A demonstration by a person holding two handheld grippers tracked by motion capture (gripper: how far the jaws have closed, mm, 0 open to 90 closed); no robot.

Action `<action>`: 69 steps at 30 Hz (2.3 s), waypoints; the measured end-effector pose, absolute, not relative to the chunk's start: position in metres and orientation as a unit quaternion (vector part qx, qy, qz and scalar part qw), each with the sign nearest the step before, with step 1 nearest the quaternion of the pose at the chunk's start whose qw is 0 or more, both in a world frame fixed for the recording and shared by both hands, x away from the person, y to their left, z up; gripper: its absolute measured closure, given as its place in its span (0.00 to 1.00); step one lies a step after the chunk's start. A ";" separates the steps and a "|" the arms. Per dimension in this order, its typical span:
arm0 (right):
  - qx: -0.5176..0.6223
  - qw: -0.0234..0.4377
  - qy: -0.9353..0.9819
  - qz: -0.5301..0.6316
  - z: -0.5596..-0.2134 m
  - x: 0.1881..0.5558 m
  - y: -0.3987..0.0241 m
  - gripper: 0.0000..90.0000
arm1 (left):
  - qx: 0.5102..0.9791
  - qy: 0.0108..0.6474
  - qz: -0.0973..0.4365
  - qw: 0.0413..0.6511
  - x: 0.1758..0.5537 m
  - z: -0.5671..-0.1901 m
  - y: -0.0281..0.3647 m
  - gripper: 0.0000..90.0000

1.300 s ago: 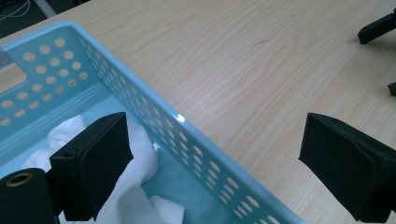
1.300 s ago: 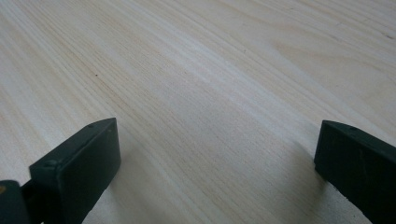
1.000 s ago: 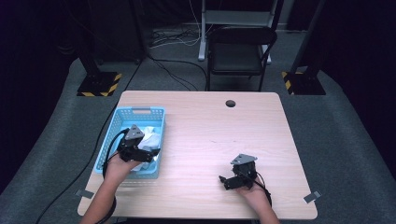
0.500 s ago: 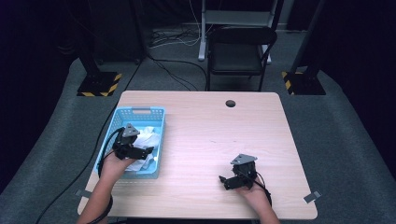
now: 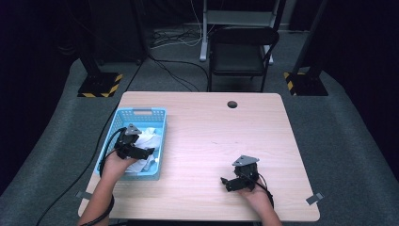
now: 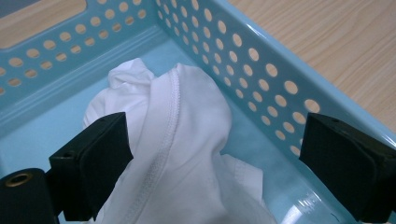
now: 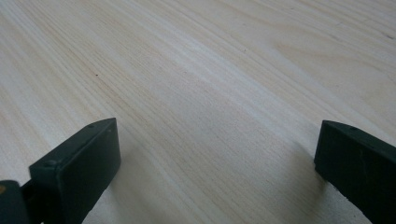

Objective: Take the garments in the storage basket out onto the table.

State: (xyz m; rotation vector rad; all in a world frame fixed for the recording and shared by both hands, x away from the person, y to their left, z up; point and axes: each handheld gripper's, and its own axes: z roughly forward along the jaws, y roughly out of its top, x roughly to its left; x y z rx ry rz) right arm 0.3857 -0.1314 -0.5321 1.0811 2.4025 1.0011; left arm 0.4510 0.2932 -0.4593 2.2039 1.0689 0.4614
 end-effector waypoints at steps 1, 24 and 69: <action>0.378 0.161 0.841 0.351 -0.532 0.386 -0.131 0.00 | 0.844 0.404 0.179 0.304 0.453 -0.460 0.293 0.09; 0.378 0.159 0.842 0.351 -0.532 0.385 -0.131 0.00 | 0.857 0.429 0.152 0.241 0.474 -0.478 0.304 0.08; 0.378 0.160 0.841 0.352 -0.532 0.385 -0.132 0.00 | 0.877 0.434 0.116 0.170 0.483 -0.489 0.300 0.60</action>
